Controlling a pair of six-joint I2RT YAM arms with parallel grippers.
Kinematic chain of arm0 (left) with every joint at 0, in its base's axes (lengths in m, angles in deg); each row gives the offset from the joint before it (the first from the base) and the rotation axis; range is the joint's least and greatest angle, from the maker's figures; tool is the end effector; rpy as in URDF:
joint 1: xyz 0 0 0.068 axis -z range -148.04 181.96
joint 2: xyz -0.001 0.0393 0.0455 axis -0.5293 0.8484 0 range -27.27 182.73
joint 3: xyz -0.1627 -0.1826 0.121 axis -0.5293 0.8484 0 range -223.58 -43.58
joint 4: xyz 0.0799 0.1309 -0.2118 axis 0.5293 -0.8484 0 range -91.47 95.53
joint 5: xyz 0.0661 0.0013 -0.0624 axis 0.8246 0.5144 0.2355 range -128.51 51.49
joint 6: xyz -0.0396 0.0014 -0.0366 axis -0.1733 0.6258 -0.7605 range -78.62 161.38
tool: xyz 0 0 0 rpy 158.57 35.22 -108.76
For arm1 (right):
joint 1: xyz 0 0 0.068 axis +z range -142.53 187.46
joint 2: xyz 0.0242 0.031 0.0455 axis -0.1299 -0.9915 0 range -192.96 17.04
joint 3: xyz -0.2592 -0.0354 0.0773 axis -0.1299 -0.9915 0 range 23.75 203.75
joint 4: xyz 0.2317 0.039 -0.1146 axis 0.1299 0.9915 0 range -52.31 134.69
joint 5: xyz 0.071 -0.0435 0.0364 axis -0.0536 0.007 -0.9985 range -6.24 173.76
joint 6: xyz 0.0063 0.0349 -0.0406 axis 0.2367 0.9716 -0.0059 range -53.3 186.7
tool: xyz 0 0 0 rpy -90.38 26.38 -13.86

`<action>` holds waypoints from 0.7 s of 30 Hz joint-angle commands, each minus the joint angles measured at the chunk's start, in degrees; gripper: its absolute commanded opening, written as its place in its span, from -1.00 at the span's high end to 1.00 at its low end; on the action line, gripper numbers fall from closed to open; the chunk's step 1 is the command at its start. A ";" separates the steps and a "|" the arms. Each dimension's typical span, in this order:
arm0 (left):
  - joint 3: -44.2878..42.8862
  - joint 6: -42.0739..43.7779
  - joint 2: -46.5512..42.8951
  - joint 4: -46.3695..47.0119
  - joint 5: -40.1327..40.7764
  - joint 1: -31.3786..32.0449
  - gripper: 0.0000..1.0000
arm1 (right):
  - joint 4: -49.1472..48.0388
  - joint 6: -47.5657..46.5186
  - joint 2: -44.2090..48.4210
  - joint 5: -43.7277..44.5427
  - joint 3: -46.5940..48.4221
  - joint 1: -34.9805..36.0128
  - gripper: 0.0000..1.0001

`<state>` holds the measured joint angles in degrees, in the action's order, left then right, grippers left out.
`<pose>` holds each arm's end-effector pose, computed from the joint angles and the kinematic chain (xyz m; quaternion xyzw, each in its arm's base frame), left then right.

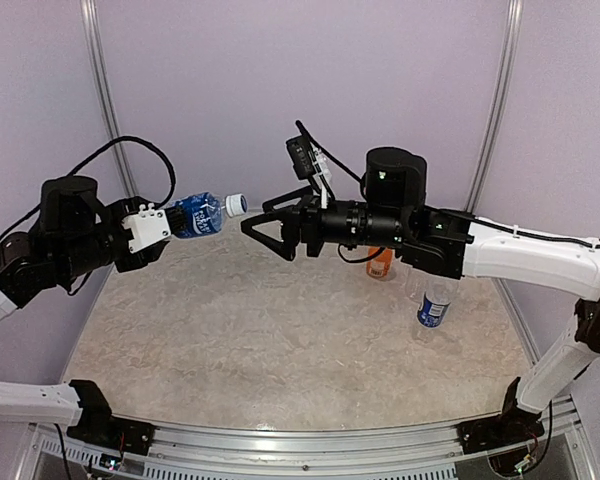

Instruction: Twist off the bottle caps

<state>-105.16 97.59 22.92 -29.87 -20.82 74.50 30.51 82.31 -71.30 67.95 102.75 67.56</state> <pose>0.1383 -0.1123 0.3796 0.5745 0.6031 0.1921 0.5189 0.1771 0.3272 0.3928 -0.3584 0.6242 0.4998 0.4817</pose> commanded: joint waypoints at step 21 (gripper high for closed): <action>2.52 8.06 -0.47 10.28 5.81 1.18 0.23 | -7.36 30.32 -11.47 -14.17 9.37 -4.29 0.25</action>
<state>-103.28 105.13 22.60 -21.38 -15.51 75.18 22.16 110.44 -81.18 55.36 110.54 64.19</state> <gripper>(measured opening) 0.551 0.477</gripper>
